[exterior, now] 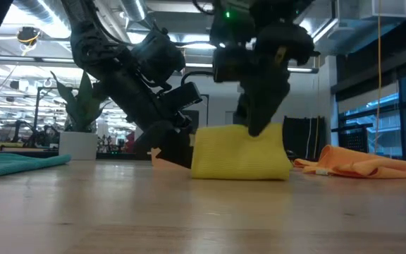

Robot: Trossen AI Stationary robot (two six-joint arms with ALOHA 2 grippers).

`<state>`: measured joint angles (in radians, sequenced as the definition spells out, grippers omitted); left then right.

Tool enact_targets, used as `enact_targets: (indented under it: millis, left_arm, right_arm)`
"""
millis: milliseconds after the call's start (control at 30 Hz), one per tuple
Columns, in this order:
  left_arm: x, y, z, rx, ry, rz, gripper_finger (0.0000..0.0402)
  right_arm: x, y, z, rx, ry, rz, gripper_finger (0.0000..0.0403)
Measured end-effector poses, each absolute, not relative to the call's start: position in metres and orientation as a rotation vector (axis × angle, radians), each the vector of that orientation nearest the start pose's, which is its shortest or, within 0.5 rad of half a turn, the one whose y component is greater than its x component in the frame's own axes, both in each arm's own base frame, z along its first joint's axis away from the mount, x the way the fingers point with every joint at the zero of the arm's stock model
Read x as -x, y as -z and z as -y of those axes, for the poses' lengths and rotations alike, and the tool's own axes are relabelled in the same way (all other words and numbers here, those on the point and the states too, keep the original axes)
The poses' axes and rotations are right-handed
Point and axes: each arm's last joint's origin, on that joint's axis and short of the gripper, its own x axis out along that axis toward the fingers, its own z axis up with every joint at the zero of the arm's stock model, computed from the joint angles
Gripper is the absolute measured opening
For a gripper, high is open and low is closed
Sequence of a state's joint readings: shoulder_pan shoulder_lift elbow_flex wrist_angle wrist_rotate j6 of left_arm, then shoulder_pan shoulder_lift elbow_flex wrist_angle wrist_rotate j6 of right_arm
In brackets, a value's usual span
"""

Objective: Roll microfiber towels into tight, uniform cylinder then place into a basket
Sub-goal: Roll the yellow microfiber cloth

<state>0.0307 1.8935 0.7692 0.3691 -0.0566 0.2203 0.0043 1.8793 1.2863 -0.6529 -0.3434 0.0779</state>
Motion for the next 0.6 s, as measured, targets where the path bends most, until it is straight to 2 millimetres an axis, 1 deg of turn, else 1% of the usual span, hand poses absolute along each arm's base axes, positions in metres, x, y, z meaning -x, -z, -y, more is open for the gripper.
enact_targets:
  millis: [133,300,433,533,600]
  left_arm:
    - [-0.334,-0.092,-0.012,-0.221,0.002,-0.762,0.0098]
    - [-0.334,-0.092,-0.012,-0.221,0.002,-0.762,0.0098]
    - [-0.334,-0.092,-0.012,-0.233,0.007,-0.762,0.0098]
    - [-0.332,-0.098,-0.010,-0.247,0.012,-0.767,0.0098]
    - [-0.328,-0.105,-0.008,-0.257,0.013,-0.772,0.0098]
  right_arm:
    - [-0.362,-0.168,-0.001,-0.314,-0.216,-1.262,0.0008]
    - [-0.360,-0.160,0.010,-0.331,-0.191,-1.237,0.0008]
    - [-0.359,-0.157,0.016,-0.319,-0.152,-1.231,0.0008]
    - [-0.359,-0.157,0.018,-0.290,-0.126,-1.231,0.0008]
    - [-0.359,-0.157,0.018,-0.278,-0.130,-1.231,0.0008]
